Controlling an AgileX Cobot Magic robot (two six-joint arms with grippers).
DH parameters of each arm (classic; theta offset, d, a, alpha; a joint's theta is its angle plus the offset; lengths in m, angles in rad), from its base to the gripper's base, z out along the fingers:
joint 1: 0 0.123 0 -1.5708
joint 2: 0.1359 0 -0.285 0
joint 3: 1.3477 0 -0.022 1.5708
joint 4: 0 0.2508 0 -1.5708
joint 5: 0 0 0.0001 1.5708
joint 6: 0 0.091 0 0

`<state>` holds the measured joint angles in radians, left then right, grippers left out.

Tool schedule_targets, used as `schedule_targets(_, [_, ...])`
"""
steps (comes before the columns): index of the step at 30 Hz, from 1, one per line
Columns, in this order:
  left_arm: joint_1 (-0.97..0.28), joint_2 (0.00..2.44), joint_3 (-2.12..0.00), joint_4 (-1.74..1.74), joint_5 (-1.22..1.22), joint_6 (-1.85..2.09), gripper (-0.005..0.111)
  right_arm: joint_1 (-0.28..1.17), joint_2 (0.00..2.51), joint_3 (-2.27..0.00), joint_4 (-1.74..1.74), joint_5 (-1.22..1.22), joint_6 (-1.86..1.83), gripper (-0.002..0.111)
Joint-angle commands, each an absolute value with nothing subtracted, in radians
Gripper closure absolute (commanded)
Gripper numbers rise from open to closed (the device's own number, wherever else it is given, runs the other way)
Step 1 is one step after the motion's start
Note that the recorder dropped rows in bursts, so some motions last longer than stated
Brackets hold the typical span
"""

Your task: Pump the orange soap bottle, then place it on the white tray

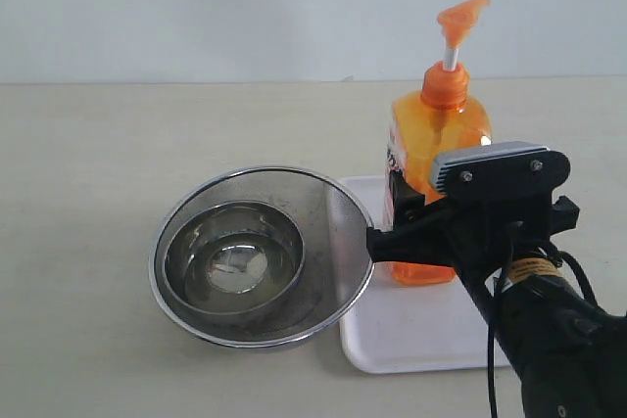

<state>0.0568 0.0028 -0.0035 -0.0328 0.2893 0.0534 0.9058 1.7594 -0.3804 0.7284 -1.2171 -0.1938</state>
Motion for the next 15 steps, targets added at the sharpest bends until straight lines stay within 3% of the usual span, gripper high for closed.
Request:
schedule_targets(1, [0.060, 0.000, 0.000, -0.036, 0.285, 0.045, 0.102, 0.904, 1.756, -0.382, 0.694, -1.221, -0.235, 0.108])
schedule_targets(8, [0.060, 0.000, 0.000, -0.036, 0.285, 0.045, 0.102, 0.904, 1.756, -0.369, 0.712, -1.221, -0.235, 0.108])
schedule_targets(10, [0.060, 0.000, 0.000, -0.036, 0.285, 0.045, 0.102, 0.904, 1.756, -0.369, 0.717, -1.221, -0.207, 0.103])
schedule_targets(12, [0.060, 0.000, 0.000, -0.036, 0.285, 0.045, 0.102, 0.904, 1.756, -0.369, 0.715, -1.221, -0.196, 0.091])
schedule_targets(15, [0.060, 0.000, 0.000, -0.036, 0.285, 0.045, 0.102, 0.904, 1.756, -0.369, 0.712, -1.221, -0.191, 0.055])
